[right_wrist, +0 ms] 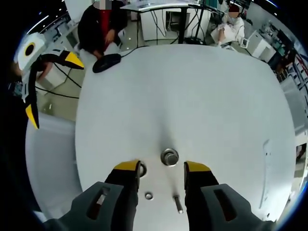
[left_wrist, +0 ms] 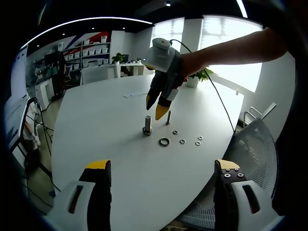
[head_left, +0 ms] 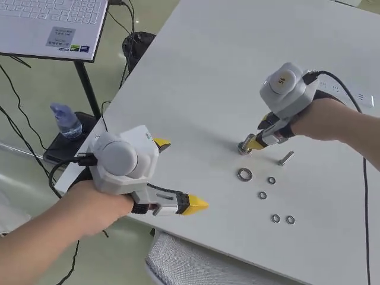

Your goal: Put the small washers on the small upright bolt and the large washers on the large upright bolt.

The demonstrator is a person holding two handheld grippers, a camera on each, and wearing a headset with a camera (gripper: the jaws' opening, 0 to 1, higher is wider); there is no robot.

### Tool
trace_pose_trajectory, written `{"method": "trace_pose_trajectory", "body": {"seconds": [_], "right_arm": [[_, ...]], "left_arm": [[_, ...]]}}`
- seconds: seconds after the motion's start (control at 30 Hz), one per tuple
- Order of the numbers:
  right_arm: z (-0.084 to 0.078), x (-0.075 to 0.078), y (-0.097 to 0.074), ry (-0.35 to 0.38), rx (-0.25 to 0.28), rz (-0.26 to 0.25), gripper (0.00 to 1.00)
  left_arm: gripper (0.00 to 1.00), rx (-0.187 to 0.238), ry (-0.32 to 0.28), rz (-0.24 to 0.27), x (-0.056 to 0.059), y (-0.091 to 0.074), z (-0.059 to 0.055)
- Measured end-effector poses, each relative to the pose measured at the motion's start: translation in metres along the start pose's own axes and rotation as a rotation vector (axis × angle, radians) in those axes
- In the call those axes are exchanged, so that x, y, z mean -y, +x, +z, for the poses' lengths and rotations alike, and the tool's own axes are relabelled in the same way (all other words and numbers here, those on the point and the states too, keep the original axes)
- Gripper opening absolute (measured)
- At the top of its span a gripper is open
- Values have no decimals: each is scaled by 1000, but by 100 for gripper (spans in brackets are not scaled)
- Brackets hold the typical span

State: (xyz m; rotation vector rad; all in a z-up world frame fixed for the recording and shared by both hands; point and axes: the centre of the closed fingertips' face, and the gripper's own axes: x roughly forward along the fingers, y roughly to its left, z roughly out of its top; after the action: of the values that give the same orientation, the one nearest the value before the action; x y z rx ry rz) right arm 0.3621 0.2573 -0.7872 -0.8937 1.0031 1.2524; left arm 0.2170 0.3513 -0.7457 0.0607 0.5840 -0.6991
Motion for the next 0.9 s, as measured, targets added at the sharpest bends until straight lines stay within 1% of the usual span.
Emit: {"method": "trace_pose_trajectory", "body": {"seconds": [0.07,0.27,0.33,0.5,0.6,0.67,0.77,0.9], "right_arm": [[1,-2,-1,1,2,2,38],[-1,-5,-1,-25,-4,9,38],[-1,-7,-2,-31,-4,12,38],[1,-10,-4,-36,4,12,38],[-1,-8,-1,-44,-3,13,37],[-1,-10,0,-53,-3,15,37],[-1,-15,0,-59,-1,20,37],[-4,-22,-3,-56,2,23,37]], "left_arm": [[91,1,0,5,-1,1,-1],[95,-19,12,-7,1,4,-6],[96,-22,16,-5,0,4,-6],[98,-17,4,-7,-1,6,-4],[98,-30,14,-8,-1,6,-7],[98,-39,14,-9,-1,6,-10],[98,-58,28,-3,-3,5,-14],[97,-85,32,1,-5,3,-19]]}}
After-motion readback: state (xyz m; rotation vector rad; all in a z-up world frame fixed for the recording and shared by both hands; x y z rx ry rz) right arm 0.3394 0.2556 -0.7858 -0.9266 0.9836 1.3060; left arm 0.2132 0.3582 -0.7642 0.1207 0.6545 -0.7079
